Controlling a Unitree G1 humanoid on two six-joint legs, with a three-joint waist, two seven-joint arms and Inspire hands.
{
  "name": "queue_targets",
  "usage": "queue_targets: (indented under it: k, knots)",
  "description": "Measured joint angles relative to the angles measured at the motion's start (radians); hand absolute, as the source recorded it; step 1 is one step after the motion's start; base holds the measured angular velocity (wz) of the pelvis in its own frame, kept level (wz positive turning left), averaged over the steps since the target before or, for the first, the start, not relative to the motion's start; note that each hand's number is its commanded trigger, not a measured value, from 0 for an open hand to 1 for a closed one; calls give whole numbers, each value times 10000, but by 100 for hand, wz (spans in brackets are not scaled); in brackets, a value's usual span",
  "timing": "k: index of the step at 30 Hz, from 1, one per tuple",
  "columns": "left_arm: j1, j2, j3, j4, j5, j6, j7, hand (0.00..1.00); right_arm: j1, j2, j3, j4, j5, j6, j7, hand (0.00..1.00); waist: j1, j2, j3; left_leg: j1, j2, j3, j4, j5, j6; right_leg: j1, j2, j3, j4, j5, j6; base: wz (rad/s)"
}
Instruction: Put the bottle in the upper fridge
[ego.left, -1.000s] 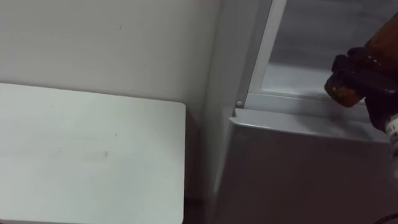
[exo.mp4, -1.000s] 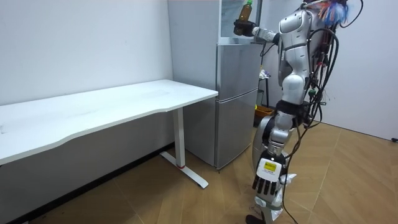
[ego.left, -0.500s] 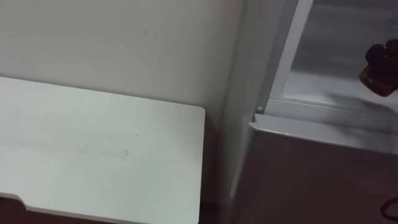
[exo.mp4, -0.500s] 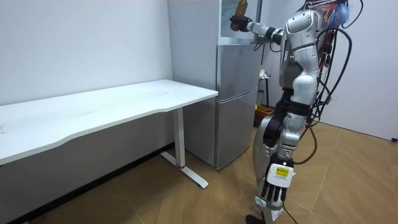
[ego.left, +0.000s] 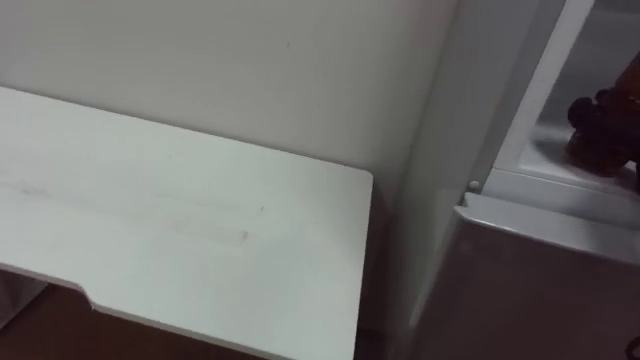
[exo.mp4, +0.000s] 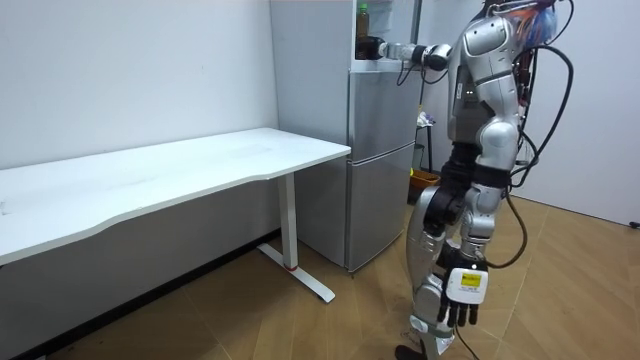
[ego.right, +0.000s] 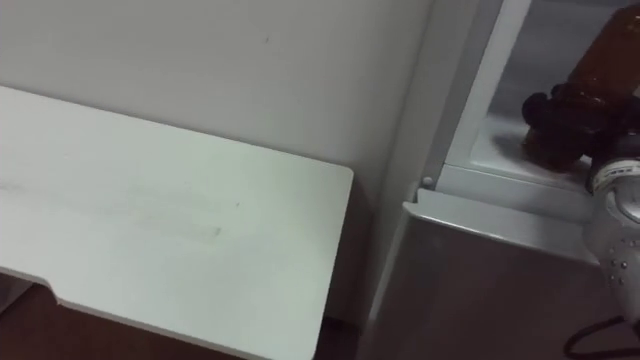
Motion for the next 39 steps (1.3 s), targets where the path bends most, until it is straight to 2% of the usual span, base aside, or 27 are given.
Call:
queue_targets:
  k: [3,4,6,8,9,13,18,21,25,30,31,34,39]
  knots:
    - [-12,48,9,35,-6,1,-1,0,-120,2,235,94,-227,-21,195,98,147,-28,32,2,2,-50,-6,2,-2,48,6,-79,-54,-2,1,6]
    - [-12,66,6,73,-18,5,-11,0,-126,1,244,145,-381,-64,293,80,273,3,71,60,10,-64,-7,-1,-4,138,17,-115,-127,0,2,9]
    - [-16,86,12,111,-12,5,-43,0,-128,-13,228,304,-450,-130,315,0,358,4,93,60,10,-121,-4,-1,-6,164,16,-167,-129,0,2,8]
    - [-16,84,8,112,-10,22,-70,0,-140,-38,223,605,-582,-387,422,0,487,-20,159,55,14,-82,-4,-5,-13,161,23,-199,-134,0,2,-2]
    - [-24,84,7,105,-10,22,-70,0,-140,-40,218,726,-584,-483,440,0,536,-31,166,54,19,-58,-4,-8,-18,155,30,-167,-139,-1,1,-6]
    - [-36,89,-6,110,-86,78,-156,0,-207,-42,216,1175,-582,-695,561,0,610,-70,170,52,20,-41,6,-11,-25,145,48,-105,-140,-2,-3,-1]
    - [-136,103,-3,116,-211,135,-197,0,-226,-47,219,1374,-595,-769,823,0,676,-76,168,51,28,-40,17,-9,-29,142,55,-94,-140,2,-11,0]
    - [-306,125,-34,124,-216,195,-226,0,-231,-66,221,1581,-675,-931,1039,0,754,-80,169,67,40,-39,49,-16,-40,150,70,-62,-142,15,-29,-1]
    - [-561,211,-77,127,-218,191,-190,0,-233,-95,228,1686,-724,-938,1145,0,831,-75,175,62,64,-12,89,-34,-67,150,81,-37,-146,28,-50,-1]
    - [-577,420,-230,131,-437,256,-143,0,-229,-108,224,1697,-719,-947,1545,0,766,-57,184,67,129,-15,144,-78,-127,271,164,4,-313,60,-82,1]
    - [-575,430,-239,127,-558,276,-114,0,-227,-108,214,1697,-727,-949,1659,0,693,-21,208,105,140,-24,165,-94,-136,332,165,-35,-332,59,-83,9]
    - [-555,411,-385,94,-811,351,23,0,-260,-109,195,1638,-734,-975,1997,0,531,94,208,109,140,-66,178,-97,-137,391,155,-101,-360,54,-83,7]
    - [-562,407,-477,88,-807,399,53,0,-278,-109,32,1586,-729,-982,2546,0,284,258,127,71,138,-183,227,-99,-138,477,170,-276,-447,59,-80,10]
